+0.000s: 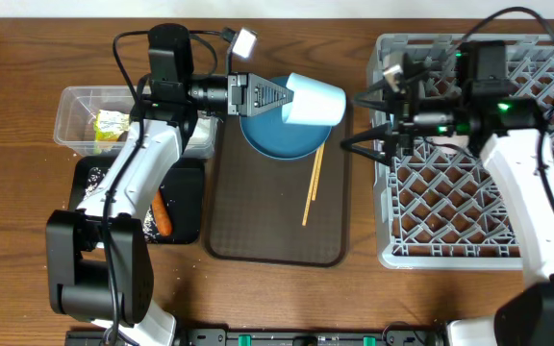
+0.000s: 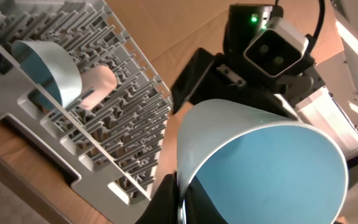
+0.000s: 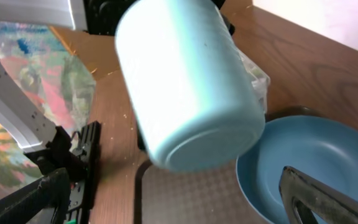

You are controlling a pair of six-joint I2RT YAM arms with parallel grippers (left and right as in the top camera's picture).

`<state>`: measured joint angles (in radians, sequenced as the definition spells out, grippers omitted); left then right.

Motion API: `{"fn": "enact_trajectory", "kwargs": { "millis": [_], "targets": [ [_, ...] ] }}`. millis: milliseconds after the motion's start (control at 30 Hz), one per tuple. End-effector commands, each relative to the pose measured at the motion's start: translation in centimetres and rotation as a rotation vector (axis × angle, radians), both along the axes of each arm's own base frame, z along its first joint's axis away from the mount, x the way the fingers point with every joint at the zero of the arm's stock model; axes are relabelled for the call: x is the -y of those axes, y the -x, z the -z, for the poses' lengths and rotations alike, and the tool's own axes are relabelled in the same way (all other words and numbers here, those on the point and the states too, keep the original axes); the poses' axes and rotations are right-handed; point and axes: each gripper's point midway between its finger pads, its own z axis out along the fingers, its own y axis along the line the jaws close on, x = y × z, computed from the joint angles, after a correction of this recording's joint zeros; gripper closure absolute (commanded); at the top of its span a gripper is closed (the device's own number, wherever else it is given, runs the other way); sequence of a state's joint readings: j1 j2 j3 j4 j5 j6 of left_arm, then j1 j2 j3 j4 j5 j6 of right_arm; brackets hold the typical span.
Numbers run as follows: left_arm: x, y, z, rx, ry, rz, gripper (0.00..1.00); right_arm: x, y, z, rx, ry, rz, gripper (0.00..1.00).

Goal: Sort waste into correct bins and load items into the dishwasher rack
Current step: 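Lift the light-blue cup sideways with the left gripper toward the right, then grasp the light-blue cup's base with the right gripper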

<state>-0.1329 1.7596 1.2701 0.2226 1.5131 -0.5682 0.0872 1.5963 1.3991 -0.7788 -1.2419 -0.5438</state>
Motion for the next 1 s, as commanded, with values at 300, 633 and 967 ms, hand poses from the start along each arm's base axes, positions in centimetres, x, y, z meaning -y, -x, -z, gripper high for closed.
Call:
{"fn": "enact_trajectory", "kwargs": {
  "millis": [300,633,967],
  "targets": [
    [0.3,0.7,-0.7,-0.019,0.009,0.03,0.94,-3.9,-0.1,1.3,0.067,-0.057,-0.139,0.01],
    [0.3,0.7,-0.7,-0.018,0.009,0.03,0.94,-4.4,0.7,-0.6,0.117,-0.153,-0.212,0.08],
    [0.3,0.7,-0.7,-0.018,0.009,0.029,0.94,-4.5,0.6,-0.7,0.136,-0.153,-0.216,0.18]
  ]
}}
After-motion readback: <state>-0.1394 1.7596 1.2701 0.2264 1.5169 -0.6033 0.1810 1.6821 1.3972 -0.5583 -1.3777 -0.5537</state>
